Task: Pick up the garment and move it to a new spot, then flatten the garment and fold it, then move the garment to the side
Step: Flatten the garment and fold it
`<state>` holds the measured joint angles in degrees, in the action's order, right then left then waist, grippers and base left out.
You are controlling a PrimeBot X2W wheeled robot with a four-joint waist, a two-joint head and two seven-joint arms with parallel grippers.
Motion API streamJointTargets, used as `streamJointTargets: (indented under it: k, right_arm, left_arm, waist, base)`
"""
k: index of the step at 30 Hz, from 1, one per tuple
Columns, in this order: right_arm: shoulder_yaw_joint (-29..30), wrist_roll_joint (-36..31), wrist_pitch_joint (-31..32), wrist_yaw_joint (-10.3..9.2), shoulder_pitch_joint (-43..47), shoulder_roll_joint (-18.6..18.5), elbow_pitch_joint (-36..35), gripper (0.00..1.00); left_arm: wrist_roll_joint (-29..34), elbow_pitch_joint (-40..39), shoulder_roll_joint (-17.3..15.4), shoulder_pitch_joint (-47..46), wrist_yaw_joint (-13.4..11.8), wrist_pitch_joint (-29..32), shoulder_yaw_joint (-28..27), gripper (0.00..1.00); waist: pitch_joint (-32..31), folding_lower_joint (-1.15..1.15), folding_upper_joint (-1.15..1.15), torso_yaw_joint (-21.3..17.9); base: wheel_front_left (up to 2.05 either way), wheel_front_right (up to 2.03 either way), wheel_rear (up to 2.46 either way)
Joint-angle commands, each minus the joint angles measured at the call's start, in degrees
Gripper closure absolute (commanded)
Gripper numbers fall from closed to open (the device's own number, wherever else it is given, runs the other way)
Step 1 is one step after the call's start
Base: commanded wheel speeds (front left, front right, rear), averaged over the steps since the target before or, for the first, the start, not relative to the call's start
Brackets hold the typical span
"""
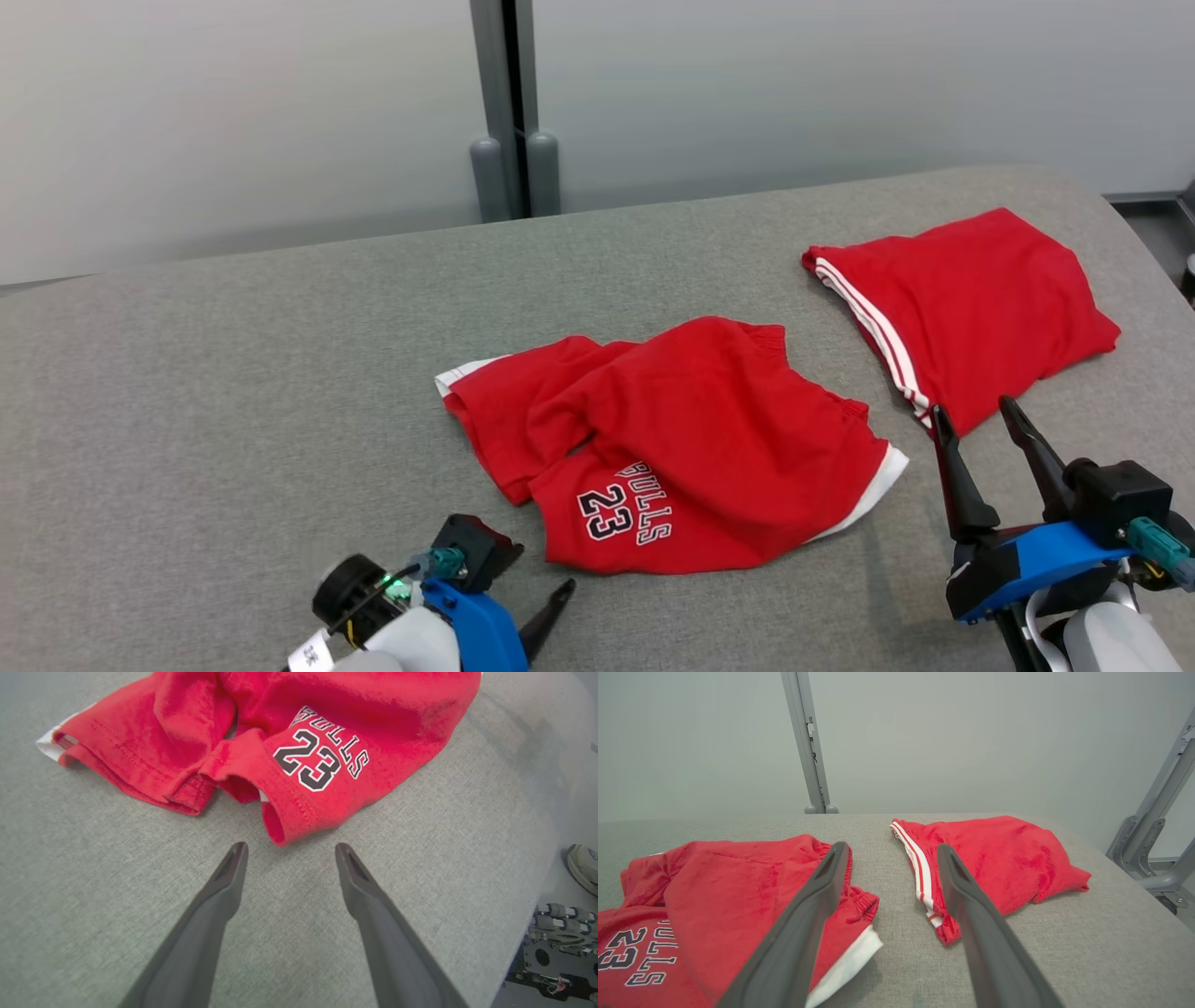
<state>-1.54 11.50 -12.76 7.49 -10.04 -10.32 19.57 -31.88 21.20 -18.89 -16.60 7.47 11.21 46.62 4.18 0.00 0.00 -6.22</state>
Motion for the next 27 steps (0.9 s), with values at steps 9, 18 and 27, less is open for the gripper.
streamJointTargets:
  k: [9, 18, 27]
  right_arm:
    - [-1.2, 0.6, -1.0, 0.01, -2.2, 0.1, 1.8, 0.00]
    - [-1.4, 0.8, -1.7, 0.01, -2.5, 0.2, 3.3, 0.00]
    - [-1.7, 1.1, -2.0, 0.01, -2.4, 0.0, 4.8, 0.00]
  left_arm:
    - [0.0, 4.7, -4.3, -9.1, 0.0, -4.3, 10.8, 0.00]
    - [-1.2, 8.0, -2.1, -12.9, 0.0, -11.1, 14.3, 0.55]
    - [-10.1, 5.7, -2.9, -14.8, 0.0, -12.1, 17.3, 1.00]
  waist:
    - [1.9, 0.00, 0.00, -2.9]
    - [2.3, 0.00, 0.00, -3.6]
    - [0.8, 0.00, 0.00, -1.2]
  base:
    - [0.00, 0.00, 0.00]
    - [0.00, 0.00, 0.00]
    - [0.00, 0.00, 0.00]
